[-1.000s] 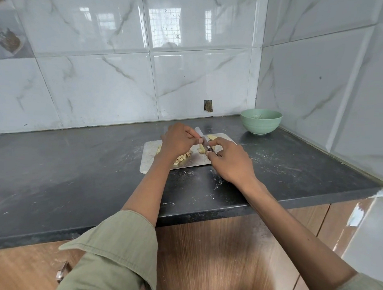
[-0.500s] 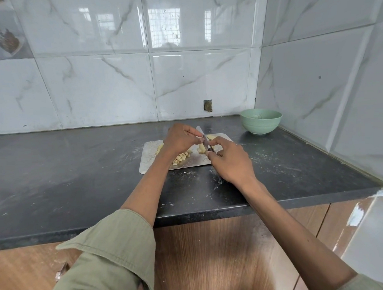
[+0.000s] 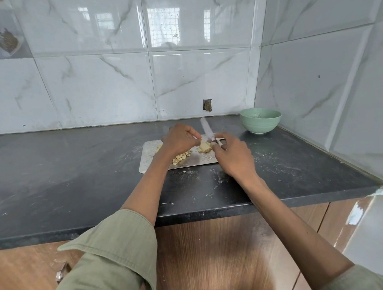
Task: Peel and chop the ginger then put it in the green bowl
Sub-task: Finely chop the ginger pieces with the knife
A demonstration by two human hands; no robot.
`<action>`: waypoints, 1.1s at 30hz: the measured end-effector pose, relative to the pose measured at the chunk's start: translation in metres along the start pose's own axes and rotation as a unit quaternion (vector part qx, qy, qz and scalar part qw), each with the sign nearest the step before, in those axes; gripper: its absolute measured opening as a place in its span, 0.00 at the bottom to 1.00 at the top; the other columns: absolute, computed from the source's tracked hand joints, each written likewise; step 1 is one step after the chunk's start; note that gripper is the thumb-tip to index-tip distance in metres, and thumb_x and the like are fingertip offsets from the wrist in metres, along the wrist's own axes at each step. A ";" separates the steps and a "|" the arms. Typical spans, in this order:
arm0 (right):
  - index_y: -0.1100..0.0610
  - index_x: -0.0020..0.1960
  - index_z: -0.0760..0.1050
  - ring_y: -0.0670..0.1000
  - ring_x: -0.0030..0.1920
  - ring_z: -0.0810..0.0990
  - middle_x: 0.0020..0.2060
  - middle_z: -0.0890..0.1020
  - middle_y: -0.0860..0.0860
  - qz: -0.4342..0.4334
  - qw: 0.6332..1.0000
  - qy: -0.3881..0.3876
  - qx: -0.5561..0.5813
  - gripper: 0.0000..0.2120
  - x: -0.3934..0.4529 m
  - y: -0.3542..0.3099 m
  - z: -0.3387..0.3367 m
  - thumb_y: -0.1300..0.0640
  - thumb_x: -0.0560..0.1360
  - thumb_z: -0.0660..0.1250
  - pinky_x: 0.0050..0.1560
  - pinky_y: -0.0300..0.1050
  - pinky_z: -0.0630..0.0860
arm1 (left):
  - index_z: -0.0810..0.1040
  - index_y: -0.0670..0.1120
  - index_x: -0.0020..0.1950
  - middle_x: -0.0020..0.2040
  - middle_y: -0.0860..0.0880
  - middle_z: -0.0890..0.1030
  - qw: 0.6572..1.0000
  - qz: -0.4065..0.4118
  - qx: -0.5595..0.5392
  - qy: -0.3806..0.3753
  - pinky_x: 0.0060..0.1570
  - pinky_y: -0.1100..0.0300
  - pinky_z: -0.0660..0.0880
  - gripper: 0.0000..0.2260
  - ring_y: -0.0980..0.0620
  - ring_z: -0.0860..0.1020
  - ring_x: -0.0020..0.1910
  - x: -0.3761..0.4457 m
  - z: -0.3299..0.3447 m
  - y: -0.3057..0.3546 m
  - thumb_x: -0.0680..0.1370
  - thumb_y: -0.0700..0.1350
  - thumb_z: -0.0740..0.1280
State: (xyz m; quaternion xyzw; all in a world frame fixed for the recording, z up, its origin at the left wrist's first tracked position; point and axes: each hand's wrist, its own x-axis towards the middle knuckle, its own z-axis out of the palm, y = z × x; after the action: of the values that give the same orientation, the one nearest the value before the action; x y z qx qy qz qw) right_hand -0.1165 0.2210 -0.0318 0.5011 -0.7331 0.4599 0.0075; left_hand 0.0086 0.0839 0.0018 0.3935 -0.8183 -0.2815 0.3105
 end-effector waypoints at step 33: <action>0.55 0.49 0.77 0.51 0.40 0.87 0.38 0.87 0.51 0.016 0.989 -0.103 0.104 0.09 0.080 0.020 0.018 0.52 0.84 0.63 0.52 0.56 0.84 | 0.85 0.55 0.58 0.55 0.54 0.83 0.978 0.118 0.152 -0.076 0.59 0.57 0.67 0.15 0.55 0.80 0.56 0.007 0.002 -0.007 0.72 0.46 0.80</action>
State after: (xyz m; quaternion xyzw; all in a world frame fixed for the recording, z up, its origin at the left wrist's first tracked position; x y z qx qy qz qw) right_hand -0.1631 0.1517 -0.0176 0.5321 -0.6859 0.4798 -0.1272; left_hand 0.0066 0.0751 -0.0020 0.3145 -0.9133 -0.1441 0.2148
